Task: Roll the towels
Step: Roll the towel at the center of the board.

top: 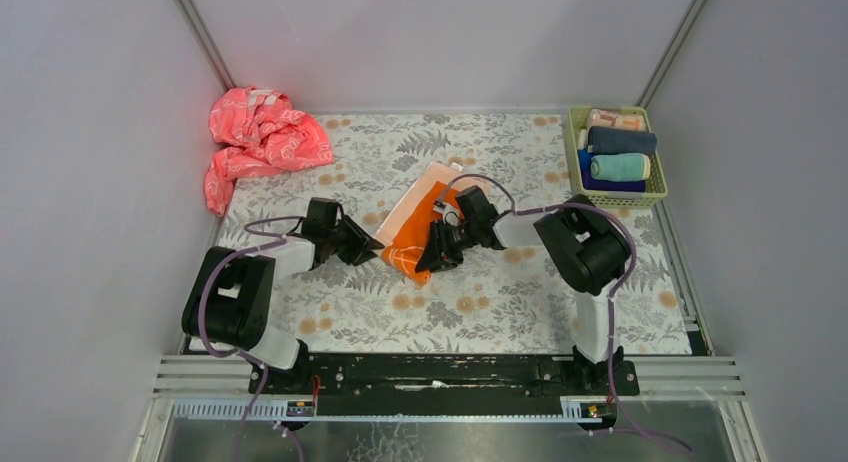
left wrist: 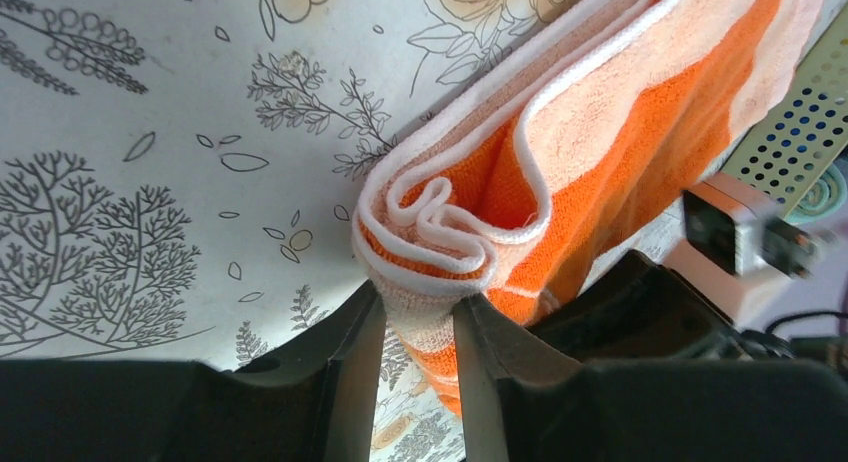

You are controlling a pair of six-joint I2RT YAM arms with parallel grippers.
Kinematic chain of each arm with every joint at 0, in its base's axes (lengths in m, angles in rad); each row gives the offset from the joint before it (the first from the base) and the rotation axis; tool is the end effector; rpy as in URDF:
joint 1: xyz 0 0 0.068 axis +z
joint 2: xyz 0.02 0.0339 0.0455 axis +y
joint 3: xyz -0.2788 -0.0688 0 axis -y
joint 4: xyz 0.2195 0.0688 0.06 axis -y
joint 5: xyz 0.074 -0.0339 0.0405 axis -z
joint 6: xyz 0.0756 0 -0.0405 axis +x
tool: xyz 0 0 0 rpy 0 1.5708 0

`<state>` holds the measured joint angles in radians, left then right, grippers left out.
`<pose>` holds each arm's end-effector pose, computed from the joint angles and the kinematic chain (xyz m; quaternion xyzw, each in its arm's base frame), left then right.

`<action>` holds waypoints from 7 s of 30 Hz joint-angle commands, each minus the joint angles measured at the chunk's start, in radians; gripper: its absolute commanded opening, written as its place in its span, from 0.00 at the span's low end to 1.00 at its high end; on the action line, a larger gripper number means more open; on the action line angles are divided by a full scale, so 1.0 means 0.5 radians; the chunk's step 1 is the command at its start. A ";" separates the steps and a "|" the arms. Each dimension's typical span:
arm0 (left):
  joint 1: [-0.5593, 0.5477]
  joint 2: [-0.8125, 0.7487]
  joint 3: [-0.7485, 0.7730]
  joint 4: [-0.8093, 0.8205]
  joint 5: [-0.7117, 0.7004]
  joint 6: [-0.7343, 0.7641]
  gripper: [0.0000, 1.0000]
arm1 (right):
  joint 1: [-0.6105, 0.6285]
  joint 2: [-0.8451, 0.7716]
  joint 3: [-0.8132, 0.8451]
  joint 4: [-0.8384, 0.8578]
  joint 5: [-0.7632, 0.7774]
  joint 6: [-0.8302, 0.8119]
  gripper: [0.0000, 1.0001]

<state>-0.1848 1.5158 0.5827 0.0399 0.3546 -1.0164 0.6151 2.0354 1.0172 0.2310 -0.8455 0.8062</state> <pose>0.2649 -0.0762 0.1384 -0.3214 0.8729 -0.3221 0.1759 0.2931 0.2763 0.1195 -0.0755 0.8540 0.5146 0.0166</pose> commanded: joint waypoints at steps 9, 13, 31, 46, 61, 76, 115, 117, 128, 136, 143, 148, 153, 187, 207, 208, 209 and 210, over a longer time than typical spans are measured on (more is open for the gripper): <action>-0.004 0.107 0.115 -0.219 -0.216 0.071 0.29 | 0.263 -0.638 0.295 -0.856 0.917 -1.016 0.53; -0.006 0.124 0.141 -0.252 -0.223 0.082 0.29 | 0.489 -0.620 0.401 -0.871 1.032 -1.201 0.54; -0.059 0.144 0.268 -0.352 -0.269 0.118 0.32 | 0.672 -0.247 0.685 -1.056 1.582 -1.495 0.55; -0.134 0.242 0.398 -0.425 -0.289 0.143 0.36 | 0.726 -0.109 0.537 -1.045 1.858 -1.624 0.55; -0.147 0.208 0.409 -0.476 -0.345 0.155 0.36 | 0.774 -0.366 0.645 -1.053 1.757 -1.482 0.60; -0.146 0.134 0.425 -0.531 -0.378 0.163 0.39 | 0.704 -0.256 0.564 -0.971 1.438 -1.377 0.14; -0.133 0.312 0.451 -0.340 -0.264 0.158 0.47 | -0.142 -0.100 0.206 -0.373 0.224 -0.733 0.20; -0.135 0.324 0.451 -0.374 -0.292 0.166 0.47 | -0.102 -0.231 0.203 -0.474 0.395 -0.817 0.29; -0.136 0.341 0.469 -0.458 -0.341 0.207 0.47 | 0.500 -0.656 0.271 -0.775 1.730 -1.440 0.56; -0.136 0.358 0.482 -0.467 -0.341 0.217 0.47 | 0.817 -0.532 0.396 -0.764 2.085 -1.680 0.57; -0.137 0.361 0.486 -0.466 -0.338 0.217 0.47 | 0.829 -0.330 0.482 -0.785 2.168 -1.750 0.57; -0.135 0.375 0.493 -0.466 -0.332 0.222 0.47 | 0.828 -0.195 0.537 -0.887 2.262 -1.785 0.58; -0.134 0.386 0.503 -0.469 -0.320 0.226 0.48 | 0.828 -0.071 0.512 -0.930 2.336 -1.812 0.60; -0.023 -0.436 0.270 -0.788 -0.270 0.293 0.67 | 0.251 -0.031 0.356 -0.329 -0.120 -0.724 0.00; -0.143 0.093 0.488 -0.643 -0.302 0.318 0.42 | 0.050 0.280 0.487 -0.482 -0.245 -0.680 0.00; -0.143 0.124 0.486 -0.653 -0.327 0.332 0.38 | 0.052 0.253 0.502 -0.536 -0.200 -0.719 0.00; -0.142 0.151 0.487 -0.663 -0.342 0.342 0.35 | 0.052 0.225 0.513 -0.584 -0.154 -0.752 0.01; -0.143 0.179 0.484 -0.672 -0.351 0.349 0.32 | 0.052 0.186 0.517 -0.619 -0.100 -0.777 0.02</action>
<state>-0.2535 1.5574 0.8074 -0.3092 0.2348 -0.8726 0.6495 2.1681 1.2430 0.0494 -1.0229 0.5022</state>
